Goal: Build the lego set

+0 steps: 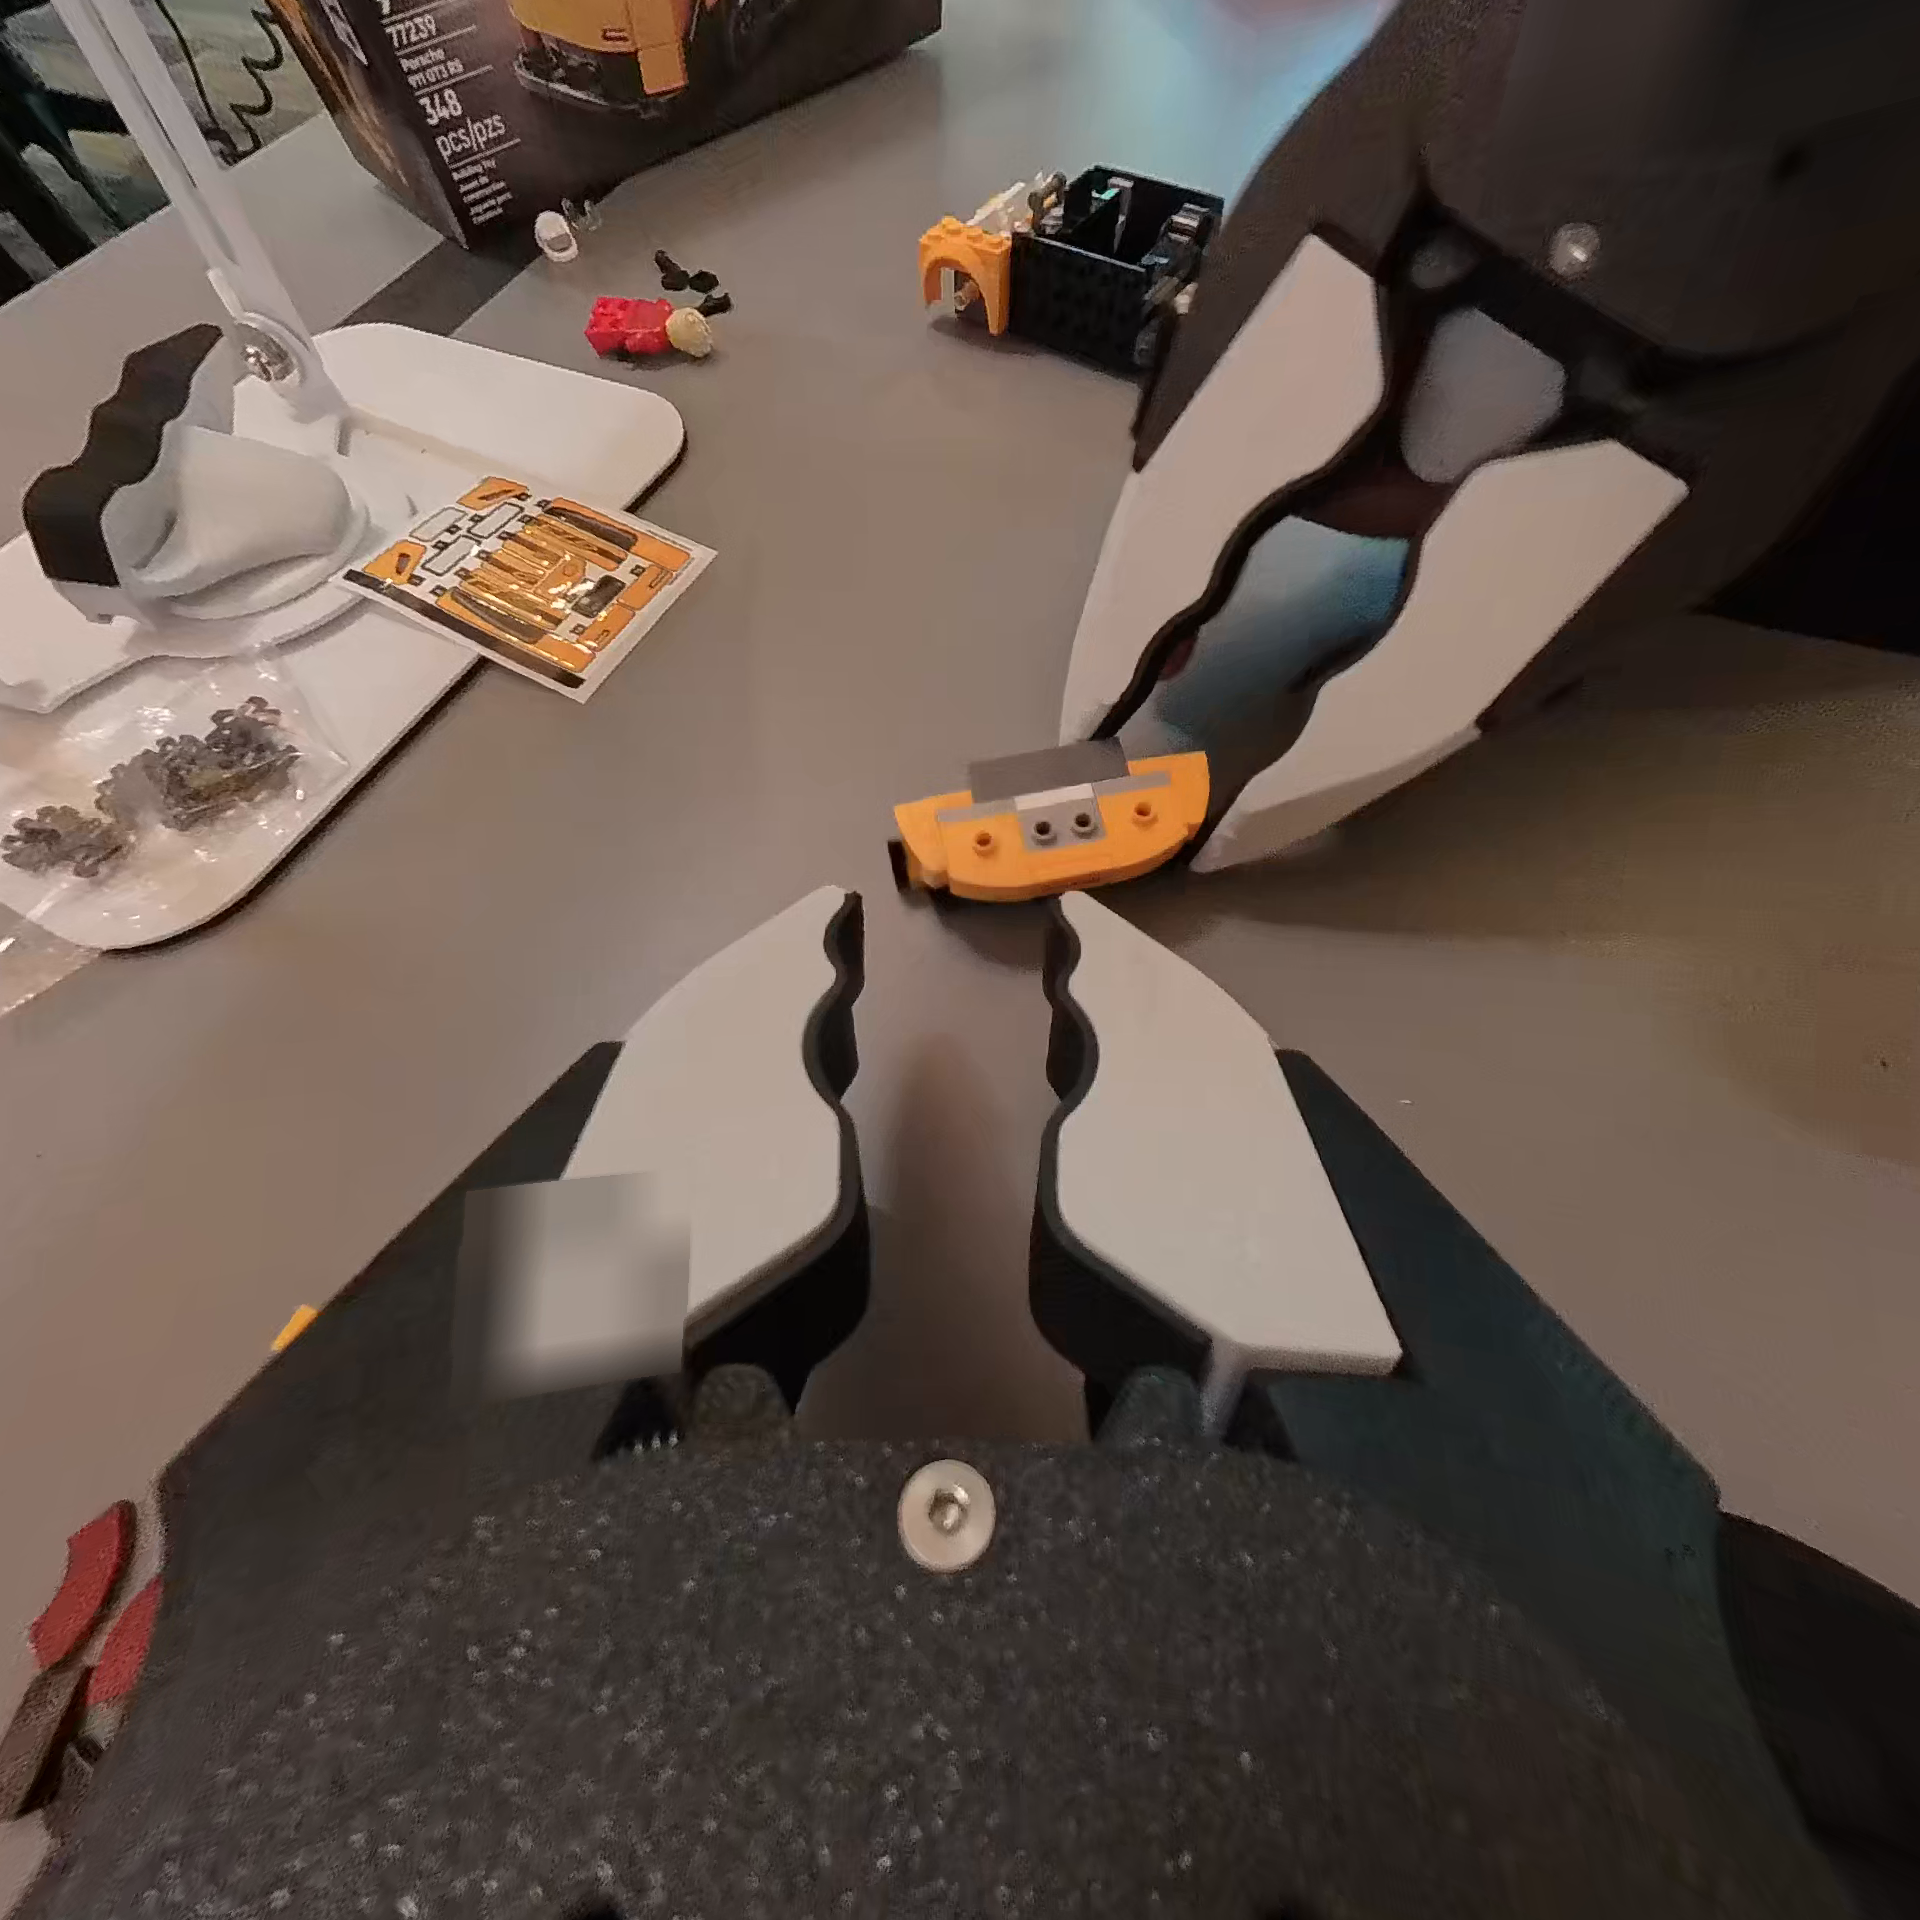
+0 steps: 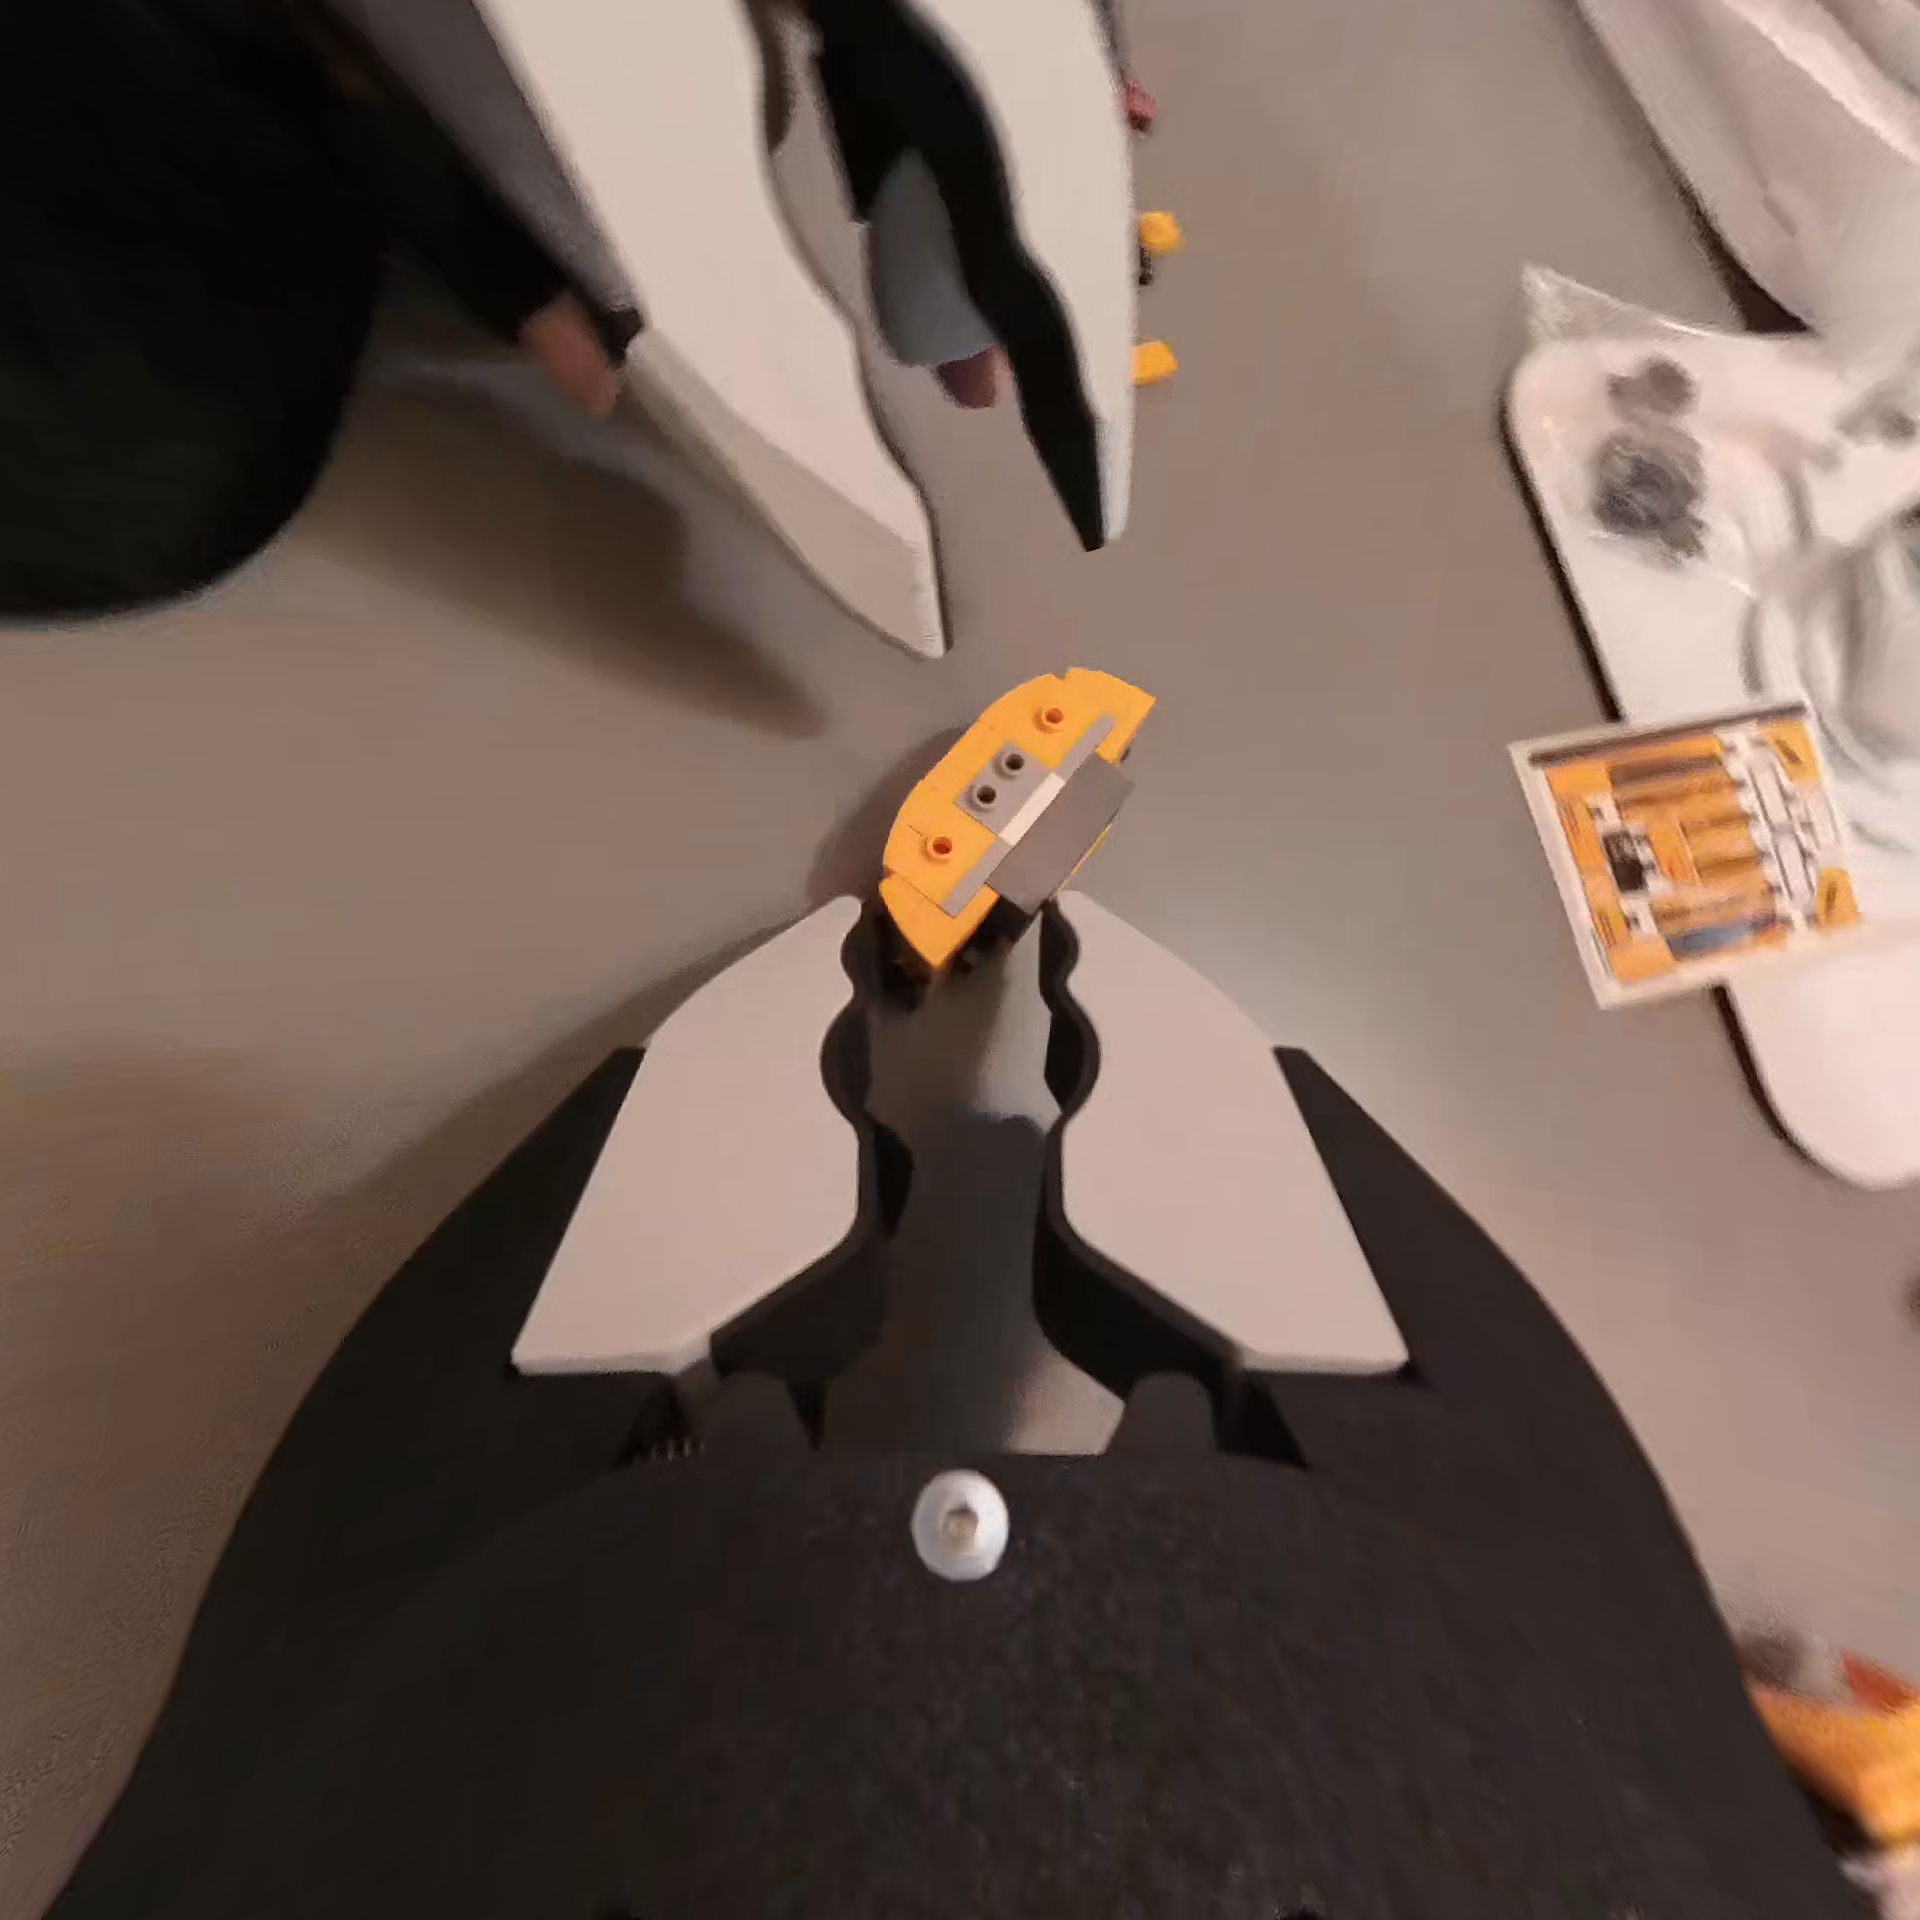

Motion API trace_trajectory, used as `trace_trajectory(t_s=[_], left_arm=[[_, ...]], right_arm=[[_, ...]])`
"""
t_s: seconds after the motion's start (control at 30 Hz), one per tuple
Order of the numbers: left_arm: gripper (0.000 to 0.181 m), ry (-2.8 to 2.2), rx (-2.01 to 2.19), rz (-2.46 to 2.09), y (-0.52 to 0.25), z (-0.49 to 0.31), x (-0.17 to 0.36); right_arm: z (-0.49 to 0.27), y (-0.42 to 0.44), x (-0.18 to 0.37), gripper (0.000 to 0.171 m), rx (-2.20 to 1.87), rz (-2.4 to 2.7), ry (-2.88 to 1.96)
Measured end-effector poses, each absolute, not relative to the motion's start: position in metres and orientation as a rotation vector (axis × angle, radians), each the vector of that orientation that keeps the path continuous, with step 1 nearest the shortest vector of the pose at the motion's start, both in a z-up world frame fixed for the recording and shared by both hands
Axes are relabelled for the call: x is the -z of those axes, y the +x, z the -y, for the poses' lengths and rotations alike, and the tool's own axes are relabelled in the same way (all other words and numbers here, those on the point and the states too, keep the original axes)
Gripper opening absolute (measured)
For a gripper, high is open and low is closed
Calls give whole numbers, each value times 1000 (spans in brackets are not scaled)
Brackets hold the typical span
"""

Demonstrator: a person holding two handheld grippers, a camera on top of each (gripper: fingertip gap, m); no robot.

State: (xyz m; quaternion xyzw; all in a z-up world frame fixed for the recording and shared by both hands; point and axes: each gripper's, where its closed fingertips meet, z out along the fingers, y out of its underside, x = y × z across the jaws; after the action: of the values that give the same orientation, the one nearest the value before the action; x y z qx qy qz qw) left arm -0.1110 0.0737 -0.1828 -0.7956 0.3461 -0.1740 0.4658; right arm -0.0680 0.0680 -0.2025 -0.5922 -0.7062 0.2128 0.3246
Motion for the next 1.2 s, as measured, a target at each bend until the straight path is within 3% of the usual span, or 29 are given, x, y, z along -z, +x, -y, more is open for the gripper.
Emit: trace_trajectory(t_s=[0.03,0.2,0.37,0.57,0.63,0.87,1.2], left_arm=[[33,-1944,435,-862,-110,-73,182],[36,-1943,438,-957,-103,-66,189],[40,-1957,367,-1054,-98,-71,200],[50,-1924,395,-1111,-92,-92,200],[47,-1925,427,-1156,-88,-90,202],[29,-1928,374,-1152,-93,-83,204],[42,-1890,367,-1090,-96,-80,195]], right_arm=[[-68,-64,204,30,-586,1947,-1503],[-77,-56,203,29,-747,2133,-1411],[-88,-53,208,41,-688,2090,-1435],[-90,-55,201,33,-660,2039,-1419],[-85,-55,201,25,-691,2050,-1392],[-90,-58,202,29,-704,1988,-1387],[-89,-52,195,36,-637,1967,-1402]])
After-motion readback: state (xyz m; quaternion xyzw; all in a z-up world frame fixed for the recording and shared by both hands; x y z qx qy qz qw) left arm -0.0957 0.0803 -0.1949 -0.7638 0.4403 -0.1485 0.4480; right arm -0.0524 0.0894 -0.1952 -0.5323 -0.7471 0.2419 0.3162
